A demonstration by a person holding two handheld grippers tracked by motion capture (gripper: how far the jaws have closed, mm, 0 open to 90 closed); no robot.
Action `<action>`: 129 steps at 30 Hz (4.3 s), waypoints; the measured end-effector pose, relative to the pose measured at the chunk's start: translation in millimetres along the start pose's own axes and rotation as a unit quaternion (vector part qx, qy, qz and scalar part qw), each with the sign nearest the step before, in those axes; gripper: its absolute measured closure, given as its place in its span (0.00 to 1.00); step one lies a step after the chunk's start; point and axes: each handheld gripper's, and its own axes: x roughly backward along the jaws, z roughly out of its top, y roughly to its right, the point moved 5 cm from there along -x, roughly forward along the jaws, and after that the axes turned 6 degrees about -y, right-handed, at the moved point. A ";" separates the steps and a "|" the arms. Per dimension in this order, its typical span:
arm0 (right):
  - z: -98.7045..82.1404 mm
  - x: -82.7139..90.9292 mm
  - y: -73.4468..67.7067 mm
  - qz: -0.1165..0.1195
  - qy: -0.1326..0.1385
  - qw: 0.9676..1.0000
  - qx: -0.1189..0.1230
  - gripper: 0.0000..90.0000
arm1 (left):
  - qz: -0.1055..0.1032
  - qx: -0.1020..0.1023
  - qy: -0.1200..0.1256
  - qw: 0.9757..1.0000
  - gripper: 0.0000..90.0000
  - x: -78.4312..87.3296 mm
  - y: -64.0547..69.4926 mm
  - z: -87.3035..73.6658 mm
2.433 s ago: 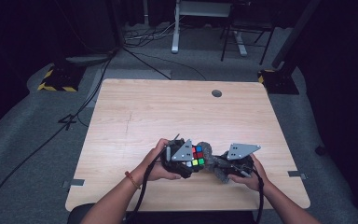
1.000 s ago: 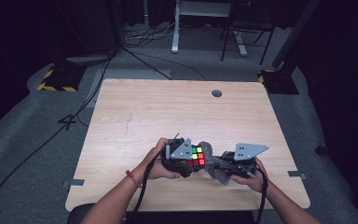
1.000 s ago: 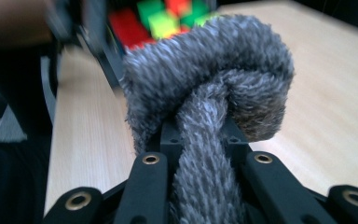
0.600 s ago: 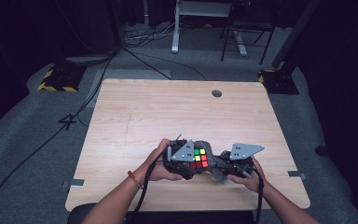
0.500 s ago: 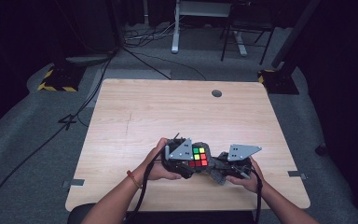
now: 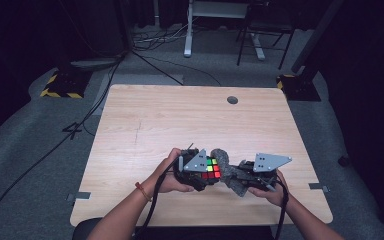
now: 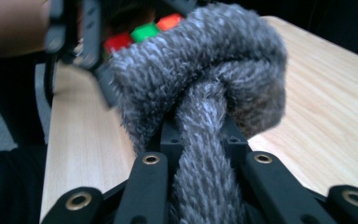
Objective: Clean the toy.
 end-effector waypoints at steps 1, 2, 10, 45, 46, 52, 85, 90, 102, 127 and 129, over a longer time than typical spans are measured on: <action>0.2 0.4 1.9 -0.005 0.000 1.000 -0.002 0.86 | 0.001 -0.005 0.001 1.000 0.37 -0.5 1.5 1.9; -0.3 0.6 3.3 -0.011 -0.002 1.000 -0.006 0.86 | -0.001 -0.007 0.003 1.000 0.37 -0.6 3.3 3.5; -17.8 -17.0 4.4 -0.012 -0.050 0.999 -0.012 0.86 | -0.002 -0.011 0.025 1.000 0.37 4.6 7.0 10.5; -15.9 -6.1 7.2 -0.038 -0.043 0.998 -0.007 0.86 | 0.031 -0.003 -0.028 0.999 0.37 -5.4 0.7 0.5; -20.2 -7.8 10.4 -0.037 -0.049 0.998 -0.012 0.86 | 0.034 -0.004 -0.025 0.999 0.37 -2.6 -0.3 1.0; -29.7 -15.9 16.1 -0.019 -0.071 0.997 -0.035 0.86 | 0.033 -0.001 0.000 0.999 0.37 6.9 -1.2 3.4; -23.2 -15.0 13.0 -0.006 -0.053 0.998 -0.041 0.86 | 0.043 0.001 -0.017 0.999 0.37 2.5 -3.4 0.4; -31.4 -20.4 11.7 0.010 -0.072 0.996 -0.043 0.86 | 0.046 0.013 -0.003 0.999 0.37 12.1 -8.2 0.5; -7.8 -4.9 2.8 -0.011 -0.019 1.000 -0.012 0.86 | 0.023 0.008 -0.016 1.000 0.38 1.5 -3.8 0.4; -11.5 -6.4 0.4 0.018 -0.042 0.999 -0.009 0.86 | 0.031 0.021 -0.037 0.999 0.38 0.2 -15.3 -12.3; -12.4 -4.0 5.2 0.006 -0.044 0.999 -0.008 0.86 | 0.030 0.026 -0.042 0.998 0.38 -2.6 -18.8 -15.6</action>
